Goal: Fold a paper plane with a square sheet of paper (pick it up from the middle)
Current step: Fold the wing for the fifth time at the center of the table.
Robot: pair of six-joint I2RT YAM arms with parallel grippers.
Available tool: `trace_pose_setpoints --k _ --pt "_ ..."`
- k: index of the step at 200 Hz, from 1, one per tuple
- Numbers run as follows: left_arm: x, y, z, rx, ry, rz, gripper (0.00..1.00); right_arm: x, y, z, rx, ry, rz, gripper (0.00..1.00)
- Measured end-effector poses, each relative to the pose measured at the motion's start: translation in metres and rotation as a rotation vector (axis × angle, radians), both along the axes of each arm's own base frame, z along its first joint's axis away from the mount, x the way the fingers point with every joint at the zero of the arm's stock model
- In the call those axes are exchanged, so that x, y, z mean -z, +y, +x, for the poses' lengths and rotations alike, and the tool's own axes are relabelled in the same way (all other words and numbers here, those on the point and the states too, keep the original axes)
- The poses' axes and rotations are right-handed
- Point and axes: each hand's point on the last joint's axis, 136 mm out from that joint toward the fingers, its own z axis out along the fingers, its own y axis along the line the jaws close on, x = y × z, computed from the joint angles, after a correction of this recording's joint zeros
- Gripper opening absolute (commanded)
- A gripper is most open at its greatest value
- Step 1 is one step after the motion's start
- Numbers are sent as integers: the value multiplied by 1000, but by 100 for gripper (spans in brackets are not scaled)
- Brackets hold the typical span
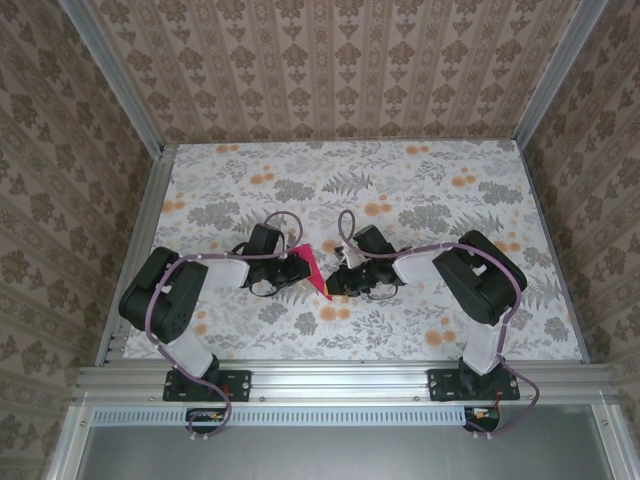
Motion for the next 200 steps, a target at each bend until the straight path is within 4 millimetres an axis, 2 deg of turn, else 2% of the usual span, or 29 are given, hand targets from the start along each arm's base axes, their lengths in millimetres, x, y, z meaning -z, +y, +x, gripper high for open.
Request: trace_pose_setpoints --k 49,97,200 --pt "-7 1 -2 -6 5 -3 16 -1 0 1 7 -1 -3 24" --pt "-13 1 -2 -10 -5 -12 18 -7 4 7 12 -17 9 24" --pt "-11 2 -3 -9 7 -6 18 -5 3 8 1 -43 -24 19"
